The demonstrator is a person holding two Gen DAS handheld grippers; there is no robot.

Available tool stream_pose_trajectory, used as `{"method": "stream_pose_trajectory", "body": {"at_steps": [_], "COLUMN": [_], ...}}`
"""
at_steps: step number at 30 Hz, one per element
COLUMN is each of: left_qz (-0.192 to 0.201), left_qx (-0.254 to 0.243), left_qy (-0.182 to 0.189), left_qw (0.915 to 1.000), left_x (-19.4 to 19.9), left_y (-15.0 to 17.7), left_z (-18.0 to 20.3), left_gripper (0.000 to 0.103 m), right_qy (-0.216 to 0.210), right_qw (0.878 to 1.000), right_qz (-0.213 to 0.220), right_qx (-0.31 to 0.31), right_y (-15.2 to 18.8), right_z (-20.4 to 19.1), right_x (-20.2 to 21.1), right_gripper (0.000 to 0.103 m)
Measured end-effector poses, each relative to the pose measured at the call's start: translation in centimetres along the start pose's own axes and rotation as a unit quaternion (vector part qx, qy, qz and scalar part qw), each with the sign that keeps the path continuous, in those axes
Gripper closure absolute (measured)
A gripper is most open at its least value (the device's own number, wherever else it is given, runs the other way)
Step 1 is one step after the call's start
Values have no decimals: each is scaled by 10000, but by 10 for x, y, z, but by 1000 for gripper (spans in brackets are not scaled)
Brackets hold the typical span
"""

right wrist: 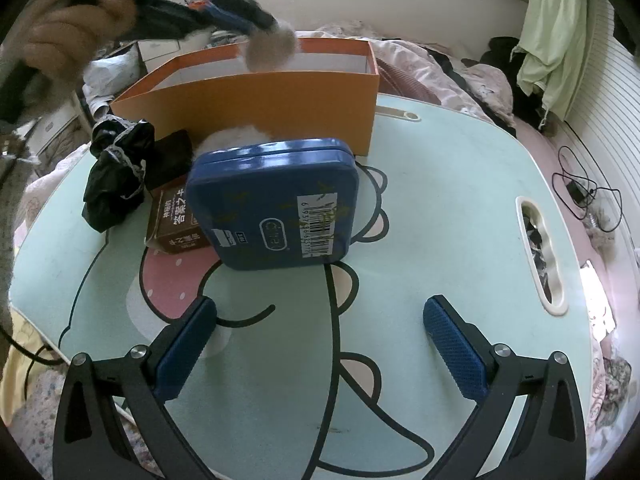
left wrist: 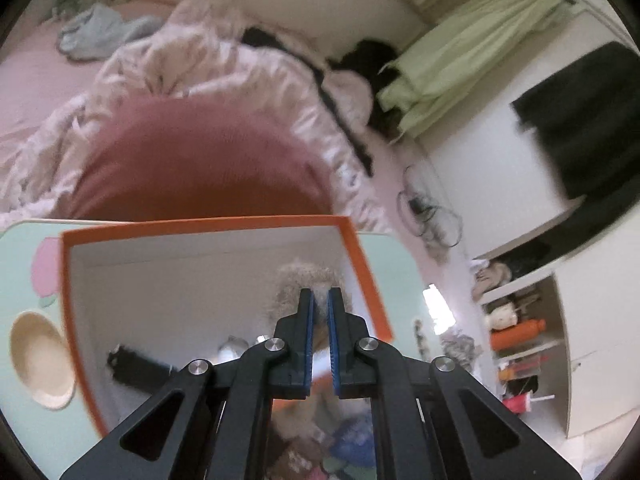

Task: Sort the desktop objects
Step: 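Reach into the box with the left gripper and grasp the grey pompom, then lift the grey pompom out and set it beside the brown carton, left gripper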

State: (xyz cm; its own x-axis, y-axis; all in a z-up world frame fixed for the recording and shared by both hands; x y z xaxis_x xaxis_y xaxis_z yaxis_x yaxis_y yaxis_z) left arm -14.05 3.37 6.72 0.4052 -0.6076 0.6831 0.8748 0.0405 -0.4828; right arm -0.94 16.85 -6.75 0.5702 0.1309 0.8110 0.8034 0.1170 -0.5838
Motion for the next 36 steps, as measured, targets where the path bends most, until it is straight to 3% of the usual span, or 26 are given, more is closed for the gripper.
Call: {"method": "stream_pose_trajectory", "body": {"at_steps": [6,10,15,18,21,23,29,34,36], "left_qz": [-251,-174,304,485,835,829,526,529,534], "left_qx": [-419,-409,-427,-751,-1175,-1328,-872,-1314,-1520], "left_qy": [191,-89,-121,-530,-1381,-1842,-1806,-2209,-2484], "left_qw": [9986,9990,9986,9946,9799,9703,9783,9649,9552], "left_x": [9,6,36,53,66,63,37,24,17], "left_y": [54,74,85,102,127,150,177,184,186], "left_z": [13,-2,-8,-10,-19,-31,-63,-54,-51], "left_gripper": [96,93,56,41,31,30,30,25,7], "right_qy": [1,-2,-2,1,0,1,19,44,48], "right_qw": [10000,10000,10000,10000,10000,10000,10000,10000,10000], "right_qz": [-1,1,3,3,4,4,-3,6,6], "right_qx": [1,2,1,1,1,-2,-13,-42,-50], "right_y": [0,0,1,1,1,1,-1,-2,-3], "right_z": [1,1,0,1,1,1,5,8,9], "right_x": [0,0,0,0,0,0,-2,-3,-3], "right_gripper": [0,0,0,0,0,0,0,0,0]}}
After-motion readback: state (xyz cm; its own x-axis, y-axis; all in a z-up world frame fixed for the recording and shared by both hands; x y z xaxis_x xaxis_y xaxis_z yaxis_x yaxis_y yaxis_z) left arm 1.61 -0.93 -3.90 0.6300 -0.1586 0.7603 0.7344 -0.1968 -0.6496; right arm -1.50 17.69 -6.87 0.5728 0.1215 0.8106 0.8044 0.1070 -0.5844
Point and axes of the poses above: each gripper's, at about its wrist camera, not at the fingertips, and x roughly against the way its jaws point, z to its right, y to its underside, the point moved 7 cm from there along -x, roughly the way its jaws point, and after that the axes turned 3 degrees about -x, right-handed, at the moved point
